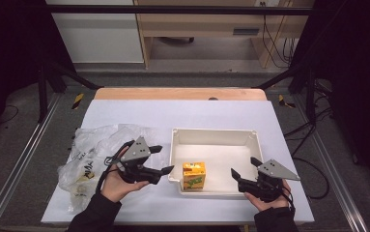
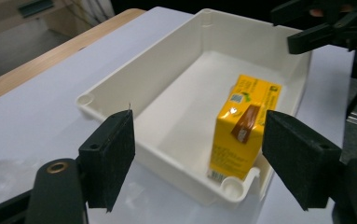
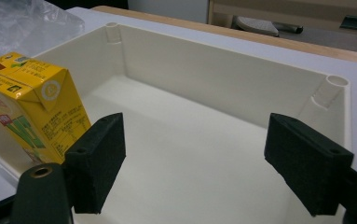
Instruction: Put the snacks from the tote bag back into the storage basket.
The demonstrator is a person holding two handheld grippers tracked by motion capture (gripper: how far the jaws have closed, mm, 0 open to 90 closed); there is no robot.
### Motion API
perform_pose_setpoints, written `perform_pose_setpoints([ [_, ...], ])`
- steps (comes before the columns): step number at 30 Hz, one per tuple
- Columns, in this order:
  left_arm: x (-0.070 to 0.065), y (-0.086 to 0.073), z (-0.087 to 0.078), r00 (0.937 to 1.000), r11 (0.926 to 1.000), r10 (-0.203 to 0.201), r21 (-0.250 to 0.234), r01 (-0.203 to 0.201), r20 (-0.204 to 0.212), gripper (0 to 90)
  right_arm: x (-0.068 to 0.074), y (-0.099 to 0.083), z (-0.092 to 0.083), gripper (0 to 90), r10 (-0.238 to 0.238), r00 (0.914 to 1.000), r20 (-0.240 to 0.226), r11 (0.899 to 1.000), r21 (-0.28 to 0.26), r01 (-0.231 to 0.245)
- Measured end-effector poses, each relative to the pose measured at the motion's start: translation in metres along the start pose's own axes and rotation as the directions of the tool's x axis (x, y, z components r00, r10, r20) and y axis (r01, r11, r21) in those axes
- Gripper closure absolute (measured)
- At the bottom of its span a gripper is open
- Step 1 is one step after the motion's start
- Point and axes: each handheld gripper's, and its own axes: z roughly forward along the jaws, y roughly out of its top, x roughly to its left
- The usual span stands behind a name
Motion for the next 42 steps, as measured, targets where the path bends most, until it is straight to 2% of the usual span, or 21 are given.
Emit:
perform_pose_setpoints([
  [6, 0.006, -0.017, -0.022, 0.9951, 0.9988, -0.047, -0.019, 0.046, -0.087, 24.7, -0.002, 0.000, -0.002, 20.3, 0.005, 1.0000, 0.007, 1.000, -0.002, -0.005],
  [9, 0.008, -0.027, -0.034, 0.9881, 0.9987, -0.050, -0.020, 0.048, -0.146, 24.0, -0.003, 0.000, -0.002, 20.2, 0.006, 0.9999, 0.012, 1.000, -0.002, -0.006],
  [11, 0.009, -0.033, -0.041, 0.9841, 0.9977, -0.065, -0.029, 0.061, -0.165, 23.8, -0.004, 0.000, -0.003, 20.1, 0.010, 0.9999, 0.014, 1.000, -0.002, -0.009],
  [15, 0.012, -0.047, -0.059, 0.9683, 0.9947, -0.098, -0.051, 0.089, -0.230, 23.8, -0.005, -0.001, -0.004, 20.0, 0.015, 0.9997, 0.020, 1.000, -0.005, -0.015],
  [18, 0.017, -0.057, -0.069, 0.9563, 0.9901, -0.135, -0.072, 0.120, -0.259, 23.7, -0.007, -0.001, -0.005, 19.6, 0.021, 0.9994, 0.026, 1.000, -0.005, -0.021],
  [22, 0.021, -0.070, -0.080, 0.9386, 0.9866, -0.159, -0.084, 0.139, -0.306, 23.6, -0.009, -0.002, -0.006, 19.1, 0.020, 0.9992, 0.034, 1.000, -0.003, -0.020],
  [26, 0.026, -0.082, -0.090, 0.9246, 0.9805, -0.194, -0.098, 0.171, -0.328, 23.0, -0.011, -0.003, -0.008, 18.8, 0.026, 0.9989, 0.039, 1.000, -0.005, -0.026],
  [34, 0.035, -0.104, -0.102, 0.9016, 0.9703, -0.242, -0.105, 0.218, -0.359, 22.9, -0.016, -0.005, -0.011, 17.9, 0.036, 0.9980, 0.052, 0.999, -0.012, -0.036],
  [37, 0.037, -0.112, -0.103, 0.8935, 0.9705, -0.241, -0.092, 0.223, -0.379, 22.8, -0.018, -0.006, -0.011, 17.8, 0.038, 0.9979, 0.052, 0.999, -0.013, -0.037],
  [42, 0.040, -0.121, -0.101, 0.8896, 0.9696, -0.243, -0.067, 0.235, -0.387, 22.7, -0.018, -0.007, -0.010, 17.8, 0.037, 0.9979, 0.053, 0.999, -0.007, -0.036],
])
